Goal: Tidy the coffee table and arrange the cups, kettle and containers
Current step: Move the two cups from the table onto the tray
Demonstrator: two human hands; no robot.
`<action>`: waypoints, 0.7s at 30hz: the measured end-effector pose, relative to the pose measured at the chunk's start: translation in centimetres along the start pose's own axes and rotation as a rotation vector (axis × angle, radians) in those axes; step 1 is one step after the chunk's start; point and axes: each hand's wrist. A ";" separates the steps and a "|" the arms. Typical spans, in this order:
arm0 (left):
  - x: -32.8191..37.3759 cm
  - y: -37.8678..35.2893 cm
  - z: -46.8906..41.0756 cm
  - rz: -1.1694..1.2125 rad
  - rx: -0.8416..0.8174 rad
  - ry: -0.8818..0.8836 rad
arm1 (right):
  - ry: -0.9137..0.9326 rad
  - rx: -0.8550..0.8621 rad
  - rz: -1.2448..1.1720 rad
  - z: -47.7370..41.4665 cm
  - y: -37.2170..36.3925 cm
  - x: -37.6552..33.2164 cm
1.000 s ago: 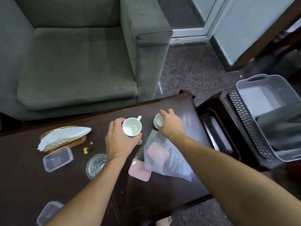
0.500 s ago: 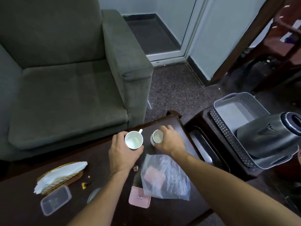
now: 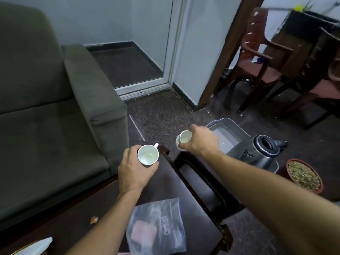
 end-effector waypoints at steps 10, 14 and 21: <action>8.6 -10.0 -2.1 0.046 -0.049 -0.066 | -0.255 -0.116 0.219 -10.2 6.8 14.1; 11.2 -14.6 -3.0 0.048 -0.048 -0.037 | -0.242 -0.265 0.324 -13.4 6.2 18.6; 15.4 -22.6 -5.2 0.028 -0.075 -0.024 | -0.142 -0.545 0.406 -17.3 2.6 23.4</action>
Point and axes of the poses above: each hand's wrist, its own z-axis away from the middle knuckle, its own y-axis out of the back of the hand, x = y × z, and after that the axes turned 1 degree about z, right-handed
